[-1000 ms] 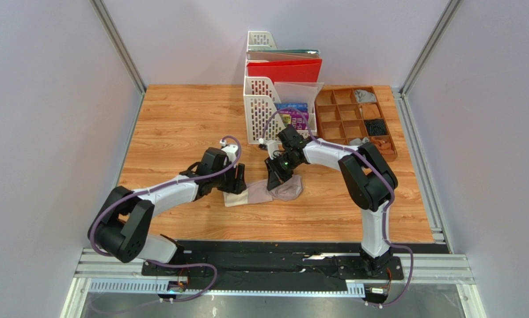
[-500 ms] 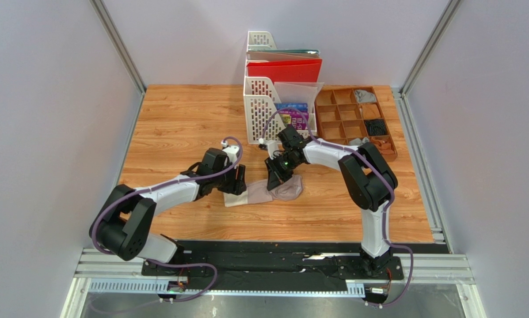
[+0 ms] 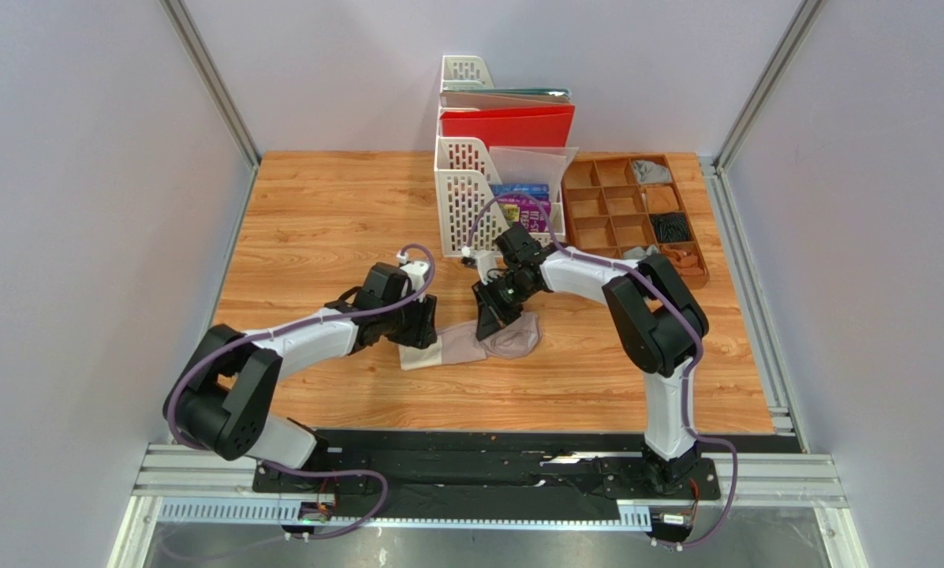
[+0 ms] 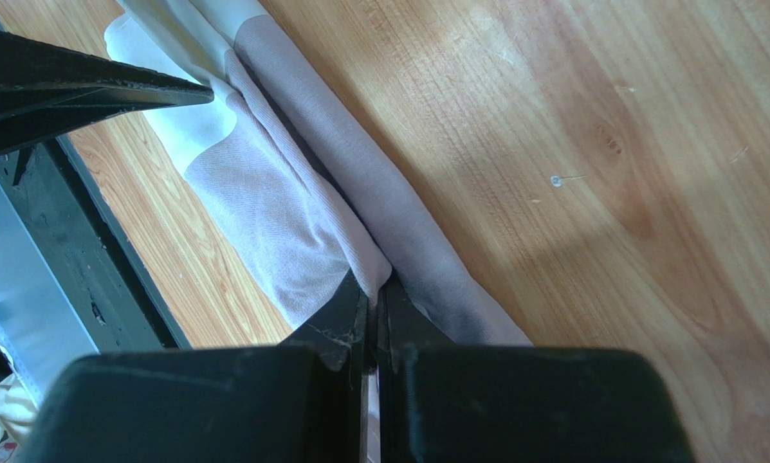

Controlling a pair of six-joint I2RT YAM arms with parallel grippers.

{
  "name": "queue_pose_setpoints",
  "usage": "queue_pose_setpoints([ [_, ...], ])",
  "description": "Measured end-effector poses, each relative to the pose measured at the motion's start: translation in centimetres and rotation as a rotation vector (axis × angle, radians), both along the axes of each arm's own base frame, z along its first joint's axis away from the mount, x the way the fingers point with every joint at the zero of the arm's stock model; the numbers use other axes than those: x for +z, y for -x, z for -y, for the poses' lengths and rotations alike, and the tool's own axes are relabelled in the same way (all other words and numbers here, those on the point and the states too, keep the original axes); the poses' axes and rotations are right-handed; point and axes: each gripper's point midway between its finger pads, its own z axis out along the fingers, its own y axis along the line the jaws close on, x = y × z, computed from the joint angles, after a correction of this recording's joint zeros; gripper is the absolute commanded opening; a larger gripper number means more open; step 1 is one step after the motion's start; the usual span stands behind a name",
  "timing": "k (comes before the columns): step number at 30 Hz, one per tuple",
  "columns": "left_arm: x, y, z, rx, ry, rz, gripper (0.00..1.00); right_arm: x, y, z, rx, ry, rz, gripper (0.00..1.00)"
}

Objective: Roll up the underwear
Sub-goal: Fold the underwear at the center of the board.

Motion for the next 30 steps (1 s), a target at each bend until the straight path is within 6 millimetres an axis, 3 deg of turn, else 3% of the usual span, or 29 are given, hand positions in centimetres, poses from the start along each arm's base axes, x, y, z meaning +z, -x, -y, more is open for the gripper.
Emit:
queue_pose_setpoints([
  [3,-0.1,0.0,0.0,-0.003,-0.008,-0.004,0.54,0.0,0.0,-0.1,0.001,-0.003,-0.004,0.0],
  [5,-0.2,0.0,-0.1,-0.005,-0.013,-0.004,0.44,0.0,0.0,-0.1,0.001,-0.003,-0.008,0.0],
  [9,-0.5,-0.1,0.0,-0.015,-0.031,-0.012,0.12,0.0,-0.1,-0.1,0.001,-0.005,-0.013,0.0],
  [12,-0.6,-0.1,0.2,-0.028,-0.038,-0.017,0.0,0.1,-0.2,-0.1,-0.001,-0.001,-0.015,0.0],
  [18,-0.6,0.6,0.7,-0.048,-0.042,-0.037,0.0,0.4,-0.8,0.0,-0.011,0.024,-0.013,0.01],
  [21,-0.6,1.2,1.0,-0.031,-0.028,-0.068,0.0,0.9,-1.4,0.1,-0.02,0.04,0.0,0.06],
  [26,-0.3,2.3,1.2,0.022,0.029,-0.113,0.0,1.4,-2.6,0.7,-0.054,0.068,0.02,0.44],
  [30,-0.9,3.9,0.7,0.066,0.053,-0.163,0.0,2.0,-4.2,2.3,-0.115,0.088,0.042,0.51],
])
